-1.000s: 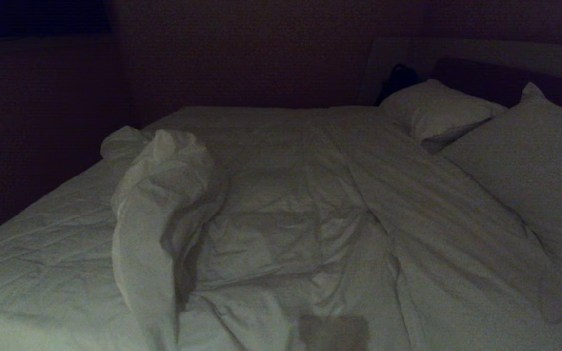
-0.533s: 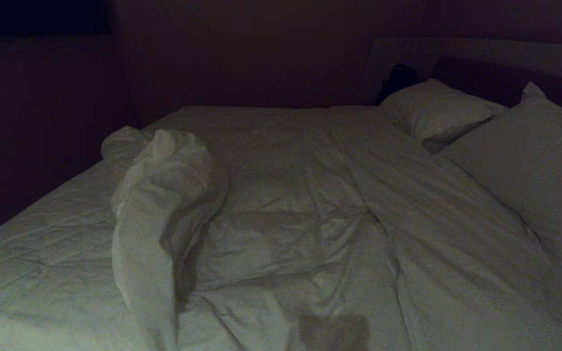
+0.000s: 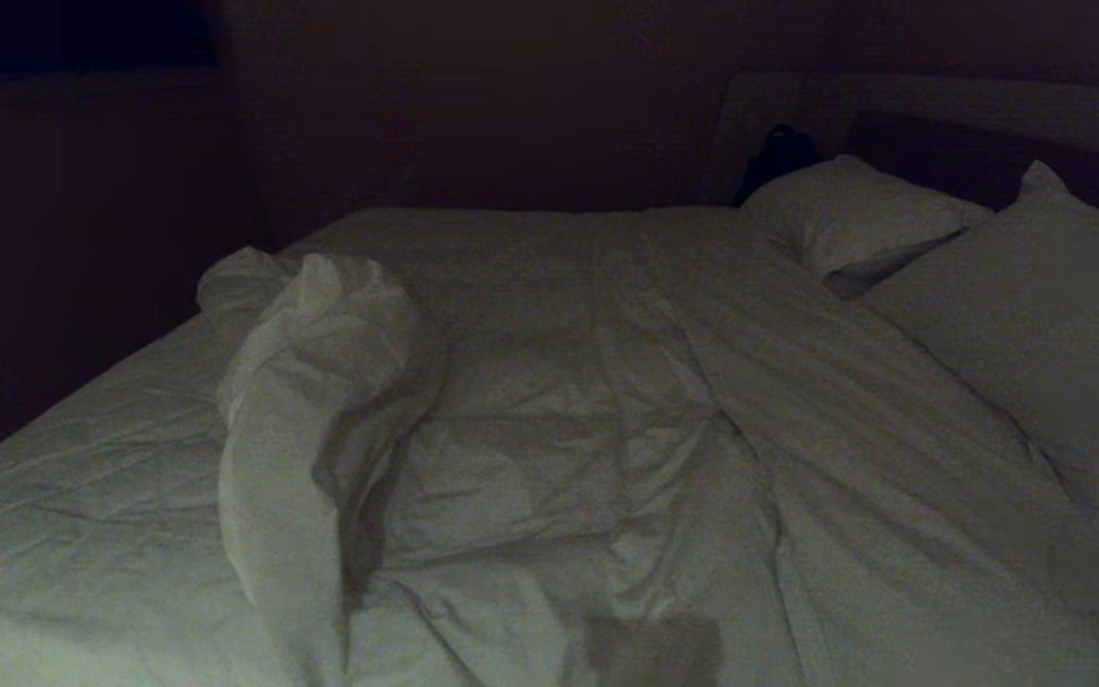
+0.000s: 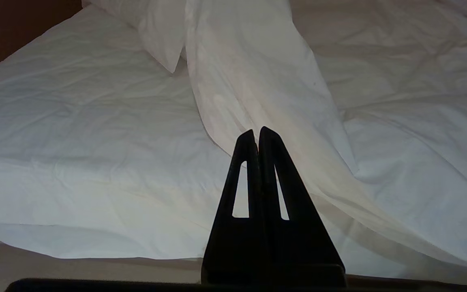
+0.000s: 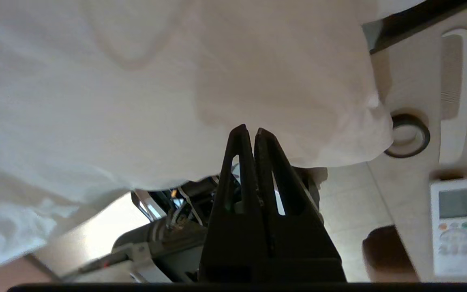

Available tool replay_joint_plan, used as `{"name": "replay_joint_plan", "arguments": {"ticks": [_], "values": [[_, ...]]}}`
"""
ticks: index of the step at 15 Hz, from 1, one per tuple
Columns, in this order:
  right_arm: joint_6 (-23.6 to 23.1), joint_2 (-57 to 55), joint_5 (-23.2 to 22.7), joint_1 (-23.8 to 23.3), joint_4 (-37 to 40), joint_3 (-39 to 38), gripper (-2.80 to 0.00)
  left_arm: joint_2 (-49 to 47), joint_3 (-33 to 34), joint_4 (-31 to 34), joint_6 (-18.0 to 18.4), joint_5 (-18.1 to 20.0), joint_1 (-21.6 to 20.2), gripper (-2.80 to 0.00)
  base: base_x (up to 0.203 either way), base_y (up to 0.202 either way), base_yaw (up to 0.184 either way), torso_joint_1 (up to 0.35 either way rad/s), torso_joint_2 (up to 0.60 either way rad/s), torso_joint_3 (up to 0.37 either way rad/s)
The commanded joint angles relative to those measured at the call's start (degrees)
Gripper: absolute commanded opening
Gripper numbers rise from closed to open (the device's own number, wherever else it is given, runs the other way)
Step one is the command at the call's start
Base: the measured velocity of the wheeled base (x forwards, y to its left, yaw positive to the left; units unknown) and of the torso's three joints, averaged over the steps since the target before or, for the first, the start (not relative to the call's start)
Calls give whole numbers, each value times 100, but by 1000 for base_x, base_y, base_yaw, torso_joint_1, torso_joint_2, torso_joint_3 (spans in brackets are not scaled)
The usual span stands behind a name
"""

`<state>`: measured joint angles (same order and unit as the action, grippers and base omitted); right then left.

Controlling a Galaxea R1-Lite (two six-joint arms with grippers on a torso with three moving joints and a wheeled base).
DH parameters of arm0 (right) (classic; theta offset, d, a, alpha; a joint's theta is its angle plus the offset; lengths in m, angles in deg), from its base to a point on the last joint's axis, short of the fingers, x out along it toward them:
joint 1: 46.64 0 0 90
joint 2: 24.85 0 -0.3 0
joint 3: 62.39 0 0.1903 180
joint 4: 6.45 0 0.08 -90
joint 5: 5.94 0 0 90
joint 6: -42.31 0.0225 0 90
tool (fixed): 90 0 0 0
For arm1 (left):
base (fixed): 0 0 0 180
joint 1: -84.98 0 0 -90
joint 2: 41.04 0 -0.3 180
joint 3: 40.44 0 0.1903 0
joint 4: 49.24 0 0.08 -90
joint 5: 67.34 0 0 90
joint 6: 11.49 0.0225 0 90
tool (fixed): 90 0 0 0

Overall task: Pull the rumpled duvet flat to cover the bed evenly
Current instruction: Flatten the corners of the folded blanket

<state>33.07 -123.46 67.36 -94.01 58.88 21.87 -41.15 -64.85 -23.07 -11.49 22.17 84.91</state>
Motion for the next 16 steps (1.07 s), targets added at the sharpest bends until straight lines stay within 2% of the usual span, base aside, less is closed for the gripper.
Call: {"name": "replay_joint_plan", "arguments": {"ticks": [1,4,7,8,9,12,13,15,16], "values": [[1532,89,257,360,10,45,-280,2,-1,1,0,-4,-1,-280,0,0,0,0,0,0],[2410,165,270,974,30,114,-280,2,-1,1,0,-4,-1,-280,0,0,0,0,0,0],[2587,388,29,1405,188,133,-280,2,-1,1,0,-4,-1,-280,0,0,0,0,0,0],[2406,493,-182,1504,296,133,-280,2,-1,1,0,-4,-1,-280,0,0,0,0,0,0],[1944,539,-325,1568,407,136,-280,2,-1,1,0,-4,-1,-280,0,0,0,0,0,0],[86,574,-502,1618,1138,287,-280,2,-1,1,0,-4,-1,-280,0,0,0,0,0,0],[-231,574,-545,1640,1474,501,-280,2,-1,1,0,-4,-1,-280,0,0,0,0,0,0],[-155,591,-510,1791,1892,970,-280,2,0,1,0,-4,-1,-280,0,0,0,0,0,0],[133,621,-424,1894,1979,1165,-280,2,-1,1,0,-4,-1,-280,0,0,0,0,0,0]]}}
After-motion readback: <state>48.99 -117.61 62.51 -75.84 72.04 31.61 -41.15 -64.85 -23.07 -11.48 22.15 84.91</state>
